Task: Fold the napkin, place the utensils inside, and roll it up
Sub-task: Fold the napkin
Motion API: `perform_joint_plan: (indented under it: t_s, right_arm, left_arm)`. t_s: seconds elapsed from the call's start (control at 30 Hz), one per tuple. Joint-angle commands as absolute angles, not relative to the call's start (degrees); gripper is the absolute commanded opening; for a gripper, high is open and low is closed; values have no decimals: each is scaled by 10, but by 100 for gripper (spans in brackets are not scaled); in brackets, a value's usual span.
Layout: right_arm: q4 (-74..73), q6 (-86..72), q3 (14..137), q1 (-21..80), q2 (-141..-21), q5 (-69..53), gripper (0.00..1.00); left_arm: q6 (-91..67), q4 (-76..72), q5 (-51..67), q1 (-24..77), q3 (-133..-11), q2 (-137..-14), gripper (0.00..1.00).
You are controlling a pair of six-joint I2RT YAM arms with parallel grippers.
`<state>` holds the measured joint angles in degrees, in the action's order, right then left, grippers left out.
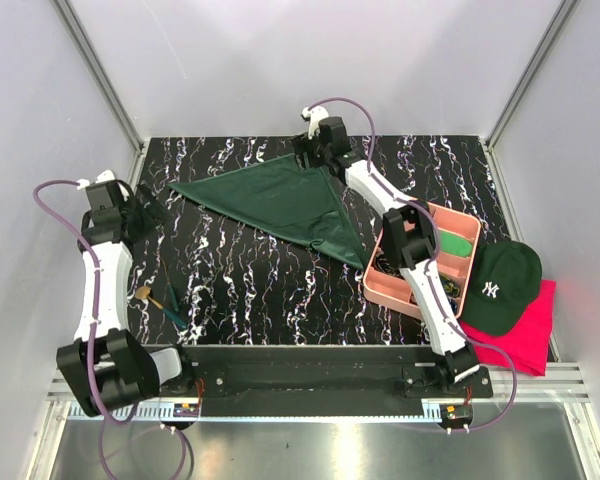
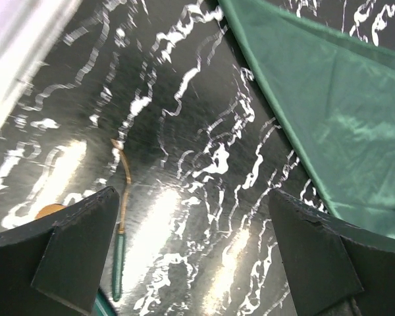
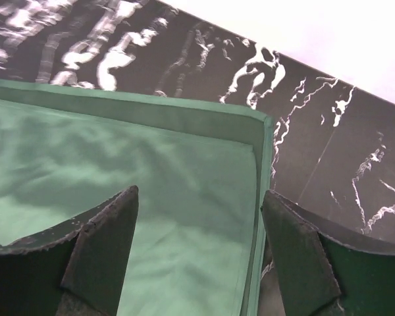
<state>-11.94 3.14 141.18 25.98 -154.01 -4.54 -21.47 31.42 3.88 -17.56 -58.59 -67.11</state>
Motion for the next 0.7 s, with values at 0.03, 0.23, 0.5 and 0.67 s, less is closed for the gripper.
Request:
perform_joint_plan:
  t_s: [0.03,0.23,0.5,0.67]
  right_arm:
    - [-102,4,1298,263,-1342,-110,84]
    - [-97,-64,1113,282,-1222,-139,84]
    - [-59,-105,875,308,-1058,-147,83]
    - [-48,-143,761,312,-957,-146,83]
  left_arm:
    - [-271,264,106,-176,-561,-714,99]
    - [-382,136,140,-155,-496,-761,86]
    - [-470,8,122,-84,-533,-933,71]
    - [-512,-32,127,-75,-576,-1035,65]
